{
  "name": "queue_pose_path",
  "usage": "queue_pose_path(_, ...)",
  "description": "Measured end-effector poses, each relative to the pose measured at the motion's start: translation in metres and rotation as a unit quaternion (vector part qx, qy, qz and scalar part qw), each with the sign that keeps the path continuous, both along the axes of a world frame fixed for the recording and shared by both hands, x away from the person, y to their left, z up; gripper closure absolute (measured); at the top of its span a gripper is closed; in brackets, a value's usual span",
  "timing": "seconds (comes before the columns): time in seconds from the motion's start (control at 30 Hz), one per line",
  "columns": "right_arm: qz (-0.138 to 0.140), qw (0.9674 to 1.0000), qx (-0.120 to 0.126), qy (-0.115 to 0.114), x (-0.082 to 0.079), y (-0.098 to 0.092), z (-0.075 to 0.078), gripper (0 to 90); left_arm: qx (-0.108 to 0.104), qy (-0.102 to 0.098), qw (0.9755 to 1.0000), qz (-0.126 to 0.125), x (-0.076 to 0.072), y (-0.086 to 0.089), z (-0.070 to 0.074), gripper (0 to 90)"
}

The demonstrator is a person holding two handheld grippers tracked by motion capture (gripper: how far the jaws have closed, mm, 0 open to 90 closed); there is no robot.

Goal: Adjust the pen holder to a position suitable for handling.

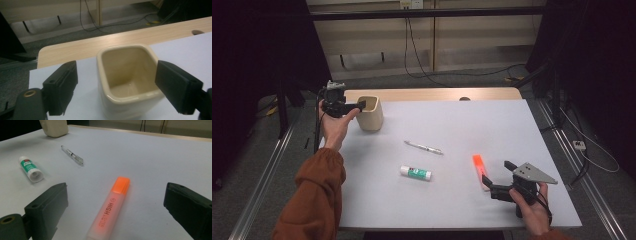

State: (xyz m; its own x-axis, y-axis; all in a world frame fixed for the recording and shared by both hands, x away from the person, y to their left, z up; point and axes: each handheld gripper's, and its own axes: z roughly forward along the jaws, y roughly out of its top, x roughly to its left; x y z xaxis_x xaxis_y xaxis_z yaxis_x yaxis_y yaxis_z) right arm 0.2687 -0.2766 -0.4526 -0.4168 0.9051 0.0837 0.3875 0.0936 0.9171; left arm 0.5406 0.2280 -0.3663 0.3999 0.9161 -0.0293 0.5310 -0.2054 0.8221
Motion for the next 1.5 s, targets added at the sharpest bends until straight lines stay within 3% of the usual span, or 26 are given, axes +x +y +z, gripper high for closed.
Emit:
queue_pose_path(0.1,-0.001,1.0000,0.000,-0.001,-0.001,-0.001,0.000,5.4,0.009,0.031,0.9994,0.008,0.011,0.000,-0.004,23.9)
queue_pose_path(0.17,-0.001,1.0000,0.000,-0.001,-0.001,-0.001,0.000,5.4,0.003,0.035,0.9993,0.017,0.017,0.000,-0.007,28.1)
queue_pose_path(0.27,0.000,1.0000,0.000,-0.001,-0.001,-0.001,0.000,5.4,-0.013,0.059,0.9979,0.021,0.025,0.000,-0.013,31.7)
queue_pose_path(0.57,-0.002,1.0000,0.000,0.002,0.000,-0.002,0.000,5.7,0.018,0.094,0.9945,0.041,0.037,-0.007,-0.017,53.9)
queue_pose_path(0.77,-0.002,1.0000,0.003,0.002,-0.001,-0.002,0.000,5.8,0.034,0.118,0.9919,0.034,0.042,-0.015,-0.019,65.1)
queue_pose_path(0.83,-0.002,1.0000,0.002,0.000,-0.001,-0.002,0.000,5.8,0.037,0.119,0.9914,0.038,0.042,-0.016,-0.021,65.9)
queue_pose_path(0.9,0.000,1.0000,0.002,0.000,-0.001,-0.002,0.000,5.8,0.041,0.123,0.9906,0.044,0.043,-0.013,-0.023,72.7)
queue_pose_path(0.97,0.000,1.0000,0.003,-0.001,-0.001,-0.002,0.000,5.8,0.028,0.128,0.9903,0.045,0.043,-0.009,-0.023,77.7)
queue_pose_path(1.2,0.000,1.0000,0.002,0.000,-0.001,-0.001,0.000,5.7,0.029,0.131,0.9898,0.048,0.044,-0.010,-0.024,78.4)
queue_pose_path(1.37,0.000,1.0000,0.003,0.000,-0.001,-0.002,0.000,5.7,0.051,0.126,0.9895,0.047,0.042,-0.013,-0.023,82.5)
queue_pose_path(1.4,0.000,1.0000,0.003,0.000,-0.001,-0.002,0.000,5.7,0.040,0.126,0.9903,0.044,0.042,-0.013,-0.023,82.5)
queue_pose_path(1.5,0.000,1.0000,0.002,-0.001,-0.001,-0.002,0.000,5.7,0.046,0.119,0.9909,0.044,0.041,-0.015,-0.024,82.5)
